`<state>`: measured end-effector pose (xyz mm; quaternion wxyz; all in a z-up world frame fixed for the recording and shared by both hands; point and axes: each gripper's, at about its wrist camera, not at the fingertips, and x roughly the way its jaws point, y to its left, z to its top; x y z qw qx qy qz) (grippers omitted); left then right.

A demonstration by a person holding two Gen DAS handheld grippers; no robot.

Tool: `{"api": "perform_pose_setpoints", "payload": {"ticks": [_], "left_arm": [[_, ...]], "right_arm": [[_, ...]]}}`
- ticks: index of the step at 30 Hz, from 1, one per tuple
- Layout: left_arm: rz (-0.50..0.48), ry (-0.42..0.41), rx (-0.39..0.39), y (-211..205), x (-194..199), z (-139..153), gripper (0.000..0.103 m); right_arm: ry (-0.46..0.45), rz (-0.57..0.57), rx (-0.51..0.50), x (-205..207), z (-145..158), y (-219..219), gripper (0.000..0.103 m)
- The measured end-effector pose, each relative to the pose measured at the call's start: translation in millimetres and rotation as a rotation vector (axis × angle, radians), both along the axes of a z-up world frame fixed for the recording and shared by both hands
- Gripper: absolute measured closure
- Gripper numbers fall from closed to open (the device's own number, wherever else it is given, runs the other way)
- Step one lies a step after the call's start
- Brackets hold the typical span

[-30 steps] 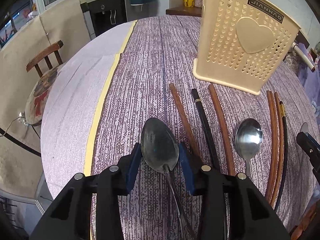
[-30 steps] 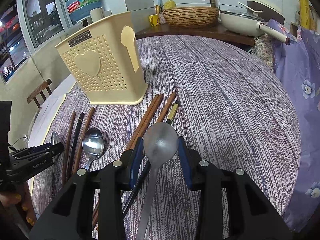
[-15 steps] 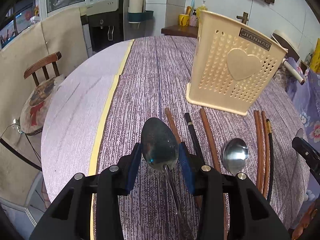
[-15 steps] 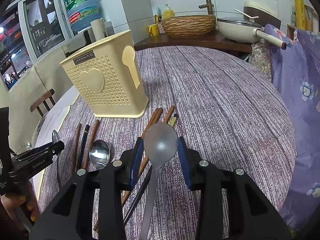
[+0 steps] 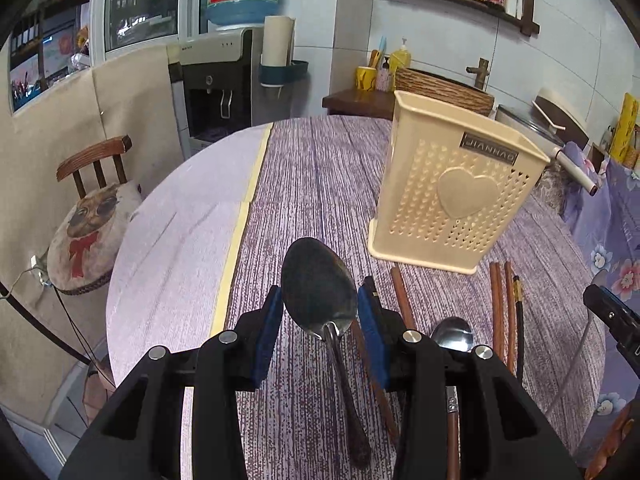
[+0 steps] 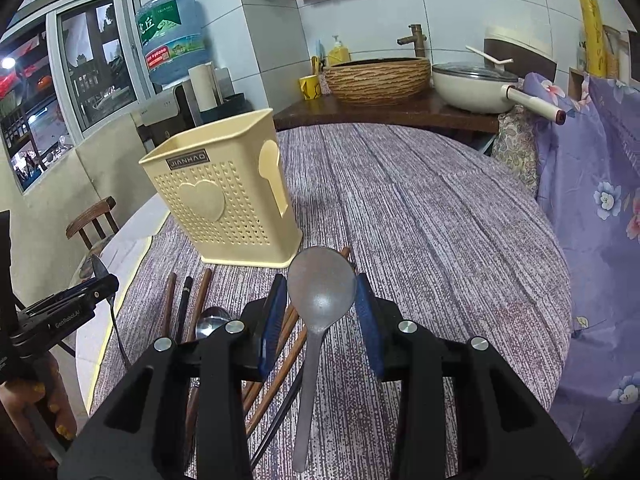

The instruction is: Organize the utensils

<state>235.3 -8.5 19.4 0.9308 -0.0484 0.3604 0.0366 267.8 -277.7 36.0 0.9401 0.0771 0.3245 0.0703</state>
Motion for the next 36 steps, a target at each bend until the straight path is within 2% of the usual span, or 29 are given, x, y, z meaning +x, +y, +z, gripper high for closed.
{"api": "perform_pose_setpoints", "payload": {"ticks": [10,28,29,30,36], "left_arm": [[0.004,-0.070,0.020,-0.8,-6.4,18.7,0.064],[0.001,-0.115,0.002,7.6,-13.1,31.8,0.065],[0.000,-0.118,0.002,7.6,-13.0,32.8,0.065],[-0.003,-0.119,-0.001,7.8,-12.5,33.8,0.065],[-0.017,-0.120,-0.008,6.7,-9.0,35.6,0.065]], "right_arm": [[-0.032,0.004,-0.011,-8.6,13.9,0.1,0.067],[-0.078,0.012,-0.008,-19.6,31.7,-3.2,0.068],[-0.083,0.013,-0.009,-20.1,33.3,-3.1,0.071],[-0.083,0.019,-0.006,-19.6,34.1,-3.1,0.095],[-0.061,0.029,-0.010,-12.9,31.8,0.3,0.096]]}}
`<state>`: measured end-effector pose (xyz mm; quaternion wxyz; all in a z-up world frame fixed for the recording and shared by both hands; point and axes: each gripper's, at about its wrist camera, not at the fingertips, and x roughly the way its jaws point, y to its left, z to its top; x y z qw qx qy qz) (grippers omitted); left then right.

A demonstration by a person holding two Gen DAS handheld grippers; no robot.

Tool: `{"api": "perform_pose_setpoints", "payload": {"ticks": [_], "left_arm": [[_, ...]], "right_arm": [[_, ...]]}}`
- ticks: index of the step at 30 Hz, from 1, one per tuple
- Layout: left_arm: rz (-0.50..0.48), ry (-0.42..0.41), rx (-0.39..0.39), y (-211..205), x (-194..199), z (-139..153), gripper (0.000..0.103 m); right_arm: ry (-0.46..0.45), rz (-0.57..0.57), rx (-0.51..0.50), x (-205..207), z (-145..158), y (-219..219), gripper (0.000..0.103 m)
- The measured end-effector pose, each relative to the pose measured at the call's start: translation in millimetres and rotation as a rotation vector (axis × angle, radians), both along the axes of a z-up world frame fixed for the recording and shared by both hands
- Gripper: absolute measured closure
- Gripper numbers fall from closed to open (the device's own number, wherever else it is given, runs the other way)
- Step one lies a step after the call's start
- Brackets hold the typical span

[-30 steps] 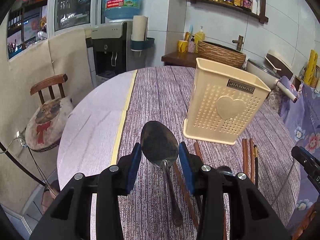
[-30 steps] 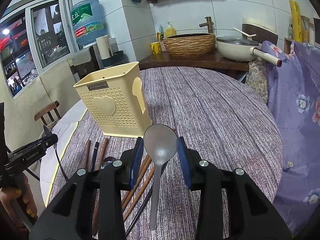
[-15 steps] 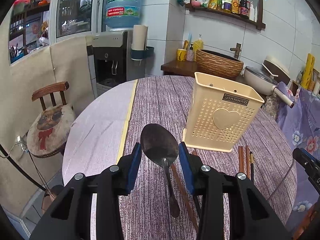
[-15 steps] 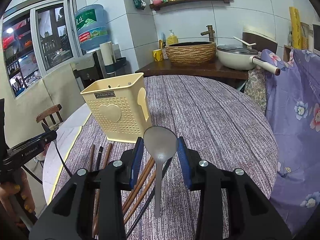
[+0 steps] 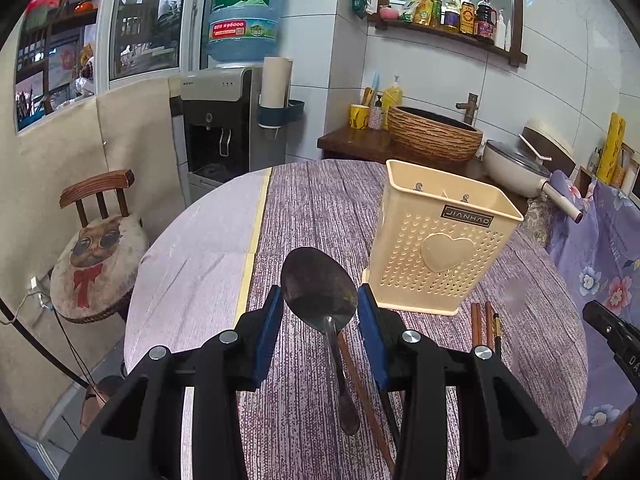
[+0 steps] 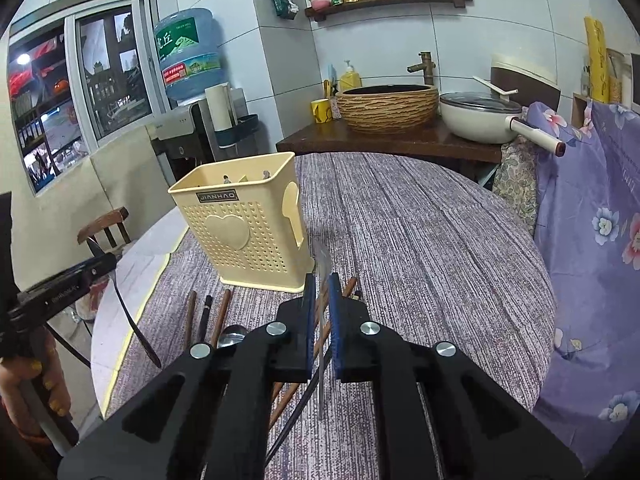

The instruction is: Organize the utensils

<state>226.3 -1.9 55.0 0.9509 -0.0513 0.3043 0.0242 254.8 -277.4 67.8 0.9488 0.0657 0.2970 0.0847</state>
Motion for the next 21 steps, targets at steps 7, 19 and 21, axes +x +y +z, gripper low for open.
{"api": "perform_pose_setpoints", "payload": {"ticks": [7,19,21], "left_arm": [[0.002,0.005,-0.005,0.5,-0.1,-2.6,0.065],[0.008,-0.001,-0.008,4.4,-0.9,-0.3,0.065],[0.010,0.002,-0.010,5.7,-0.9,-0.9,0.065]], "right_arm": [[0.032,0.005,0.060,14.7,-9.3,-7.8,0.079],[0.202,-0.079,0.017,86.2,-63.2,-18.8,0.046],[0.234,-0.085,0.026,99.7,-72.5,-20.0,0.046]]}}
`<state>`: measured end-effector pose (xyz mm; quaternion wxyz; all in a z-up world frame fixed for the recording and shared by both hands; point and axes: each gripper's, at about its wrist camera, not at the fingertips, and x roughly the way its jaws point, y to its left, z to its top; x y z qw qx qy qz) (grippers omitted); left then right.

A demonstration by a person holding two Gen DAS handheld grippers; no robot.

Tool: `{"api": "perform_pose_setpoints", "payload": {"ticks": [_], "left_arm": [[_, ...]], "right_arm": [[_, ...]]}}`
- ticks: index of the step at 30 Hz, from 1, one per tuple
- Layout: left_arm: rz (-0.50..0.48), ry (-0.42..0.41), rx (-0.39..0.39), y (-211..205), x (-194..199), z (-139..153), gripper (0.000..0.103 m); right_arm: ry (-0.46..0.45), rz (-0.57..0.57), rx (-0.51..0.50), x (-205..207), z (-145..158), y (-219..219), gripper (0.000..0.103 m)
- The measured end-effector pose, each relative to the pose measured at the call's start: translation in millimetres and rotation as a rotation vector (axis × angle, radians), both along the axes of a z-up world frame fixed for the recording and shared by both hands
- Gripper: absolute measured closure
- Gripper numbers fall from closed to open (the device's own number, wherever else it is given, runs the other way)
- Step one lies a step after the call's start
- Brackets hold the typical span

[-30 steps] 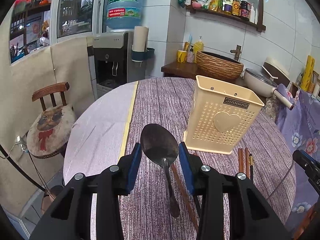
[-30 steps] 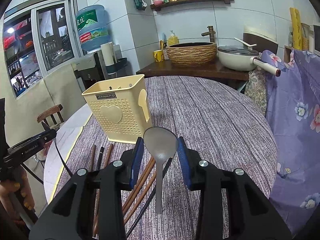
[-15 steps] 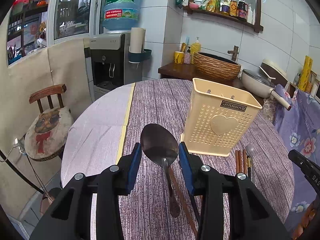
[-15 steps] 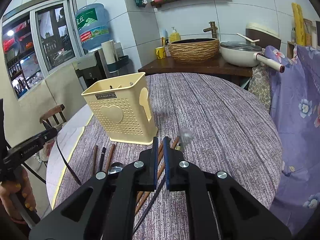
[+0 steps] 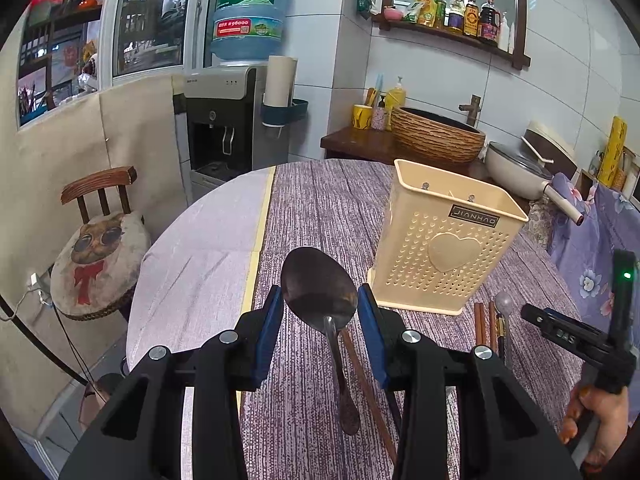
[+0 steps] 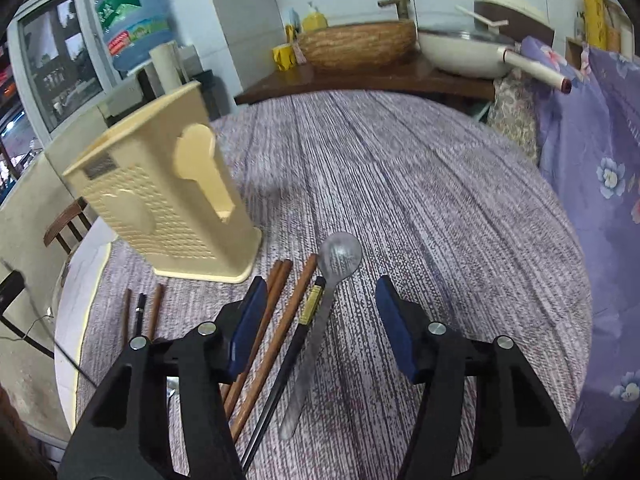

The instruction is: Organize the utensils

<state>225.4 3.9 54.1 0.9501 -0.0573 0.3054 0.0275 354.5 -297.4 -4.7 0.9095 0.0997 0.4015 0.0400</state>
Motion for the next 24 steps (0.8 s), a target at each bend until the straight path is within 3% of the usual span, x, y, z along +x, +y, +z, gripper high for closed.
{"api": "perform_pose_setpoints", "payload": {"ticks": [5,7,14,24], "left_arm": [[-0.005,0.007,0.002,-0.8,0.0,-2.9,0.065],[-0.005,0.007,0.005,-0.9,0.1,-3.5,0.065],[-0.007,0.019,0.004,-0.1,2.7,-8.4,0.065],[-0.011,0.027,0.006,0.7,4.4,-12.0,0.065]], "right_arm": [[0.073,-0.028,-0.056,29.7,-17.1,10.4,0.051],[0.094,-0.036,-0.048,38.3,-22.5,11.1,0.055],[0.150,-0.075,-0.033,65.5,-28.7,10.3,0.055],[0.118,-0.126,-0.026,69.3,-21.7,9.6,0.055]]}}
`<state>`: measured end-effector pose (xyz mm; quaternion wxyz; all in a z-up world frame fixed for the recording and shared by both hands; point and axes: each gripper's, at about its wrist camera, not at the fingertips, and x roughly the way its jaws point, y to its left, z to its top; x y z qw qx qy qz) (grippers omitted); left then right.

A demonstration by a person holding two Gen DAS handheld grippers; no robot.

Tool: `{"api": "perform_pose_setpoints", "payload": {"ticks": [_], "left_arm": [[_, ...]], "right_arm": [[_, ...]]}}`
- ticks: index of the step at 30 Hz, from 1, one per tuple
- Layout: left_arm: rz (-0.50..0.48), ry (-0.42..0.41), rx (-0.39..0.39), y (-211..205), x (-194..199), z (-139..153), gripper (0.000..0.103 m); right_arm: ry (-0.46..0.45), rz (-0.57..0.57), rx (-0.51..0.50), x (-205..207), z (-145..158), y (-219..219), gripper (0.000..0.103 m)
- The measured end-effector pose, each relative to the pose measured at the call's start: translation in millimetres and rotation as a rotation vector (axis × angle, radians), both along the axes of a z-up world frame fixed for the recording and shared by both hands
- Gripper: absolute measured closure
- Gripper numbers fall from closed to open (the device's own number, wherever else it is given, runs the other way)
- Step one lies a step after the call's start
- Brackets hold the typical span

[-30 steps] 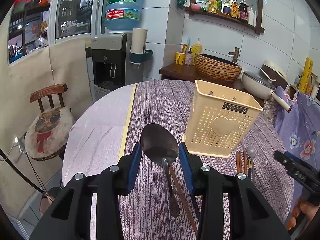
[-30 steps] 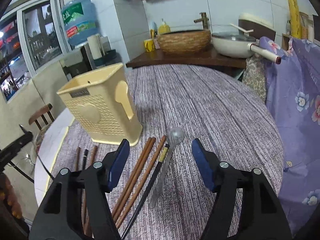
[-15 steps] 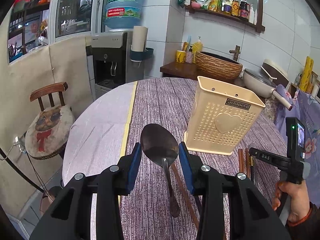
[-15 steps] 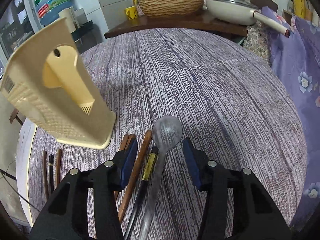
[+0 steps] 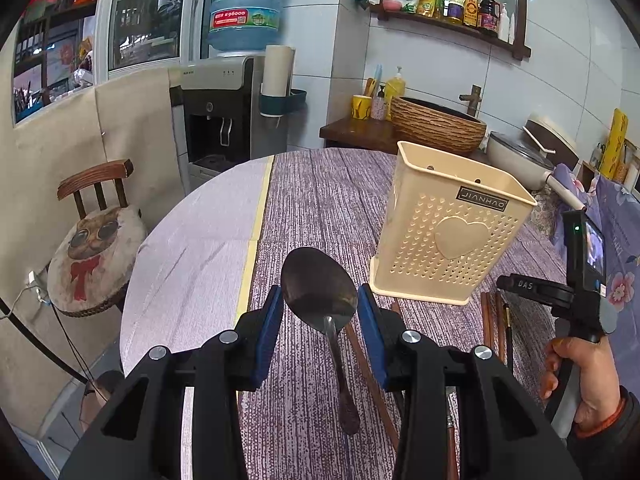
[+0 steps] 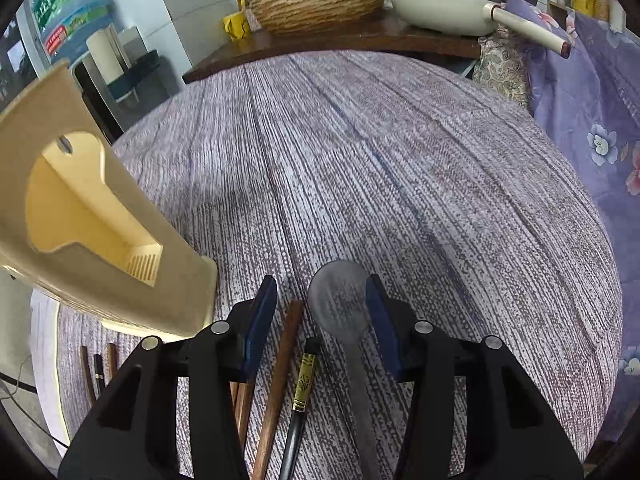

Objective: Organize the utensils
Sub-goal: 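Lift the small spoon with the right gripper while the left gripper holds the large spoon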

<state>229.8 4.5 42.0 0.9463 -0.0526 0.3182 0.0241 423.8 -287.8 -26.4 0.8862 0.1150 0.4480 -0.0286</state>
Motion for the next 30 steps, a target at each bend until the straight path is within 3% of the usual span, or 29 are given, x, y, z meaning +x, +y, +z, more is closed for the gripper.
{"api": "perform_pose_setpoints", "payload": {"ticks": [15,18,24,30], "left_arm": [[-0.008,0.005,0.000,-3.7,2.3,-3.4,0.065],[-0.007,0.006,0.000,-4.1,2.3,-2.9,0.065],[-0.010,0.006,0.000,-4.8,2.1,-2.4,0.065],[-0.011,0.005,-0.002,-5.7,2.2,-1.4,0.065]], "right_arm": [[0.044,0.042,-0.046,2.3,-8.5,4.0,0.055],[0.041,0.063,-0.065,2.6,-8.3,8.8,0.062],[0.013,0.053,-0.033,-2.0,-3.8,2.6,0.066],[-0.077,0.057,0.106,-21.9,17.3,-11.6,0.066]]}}
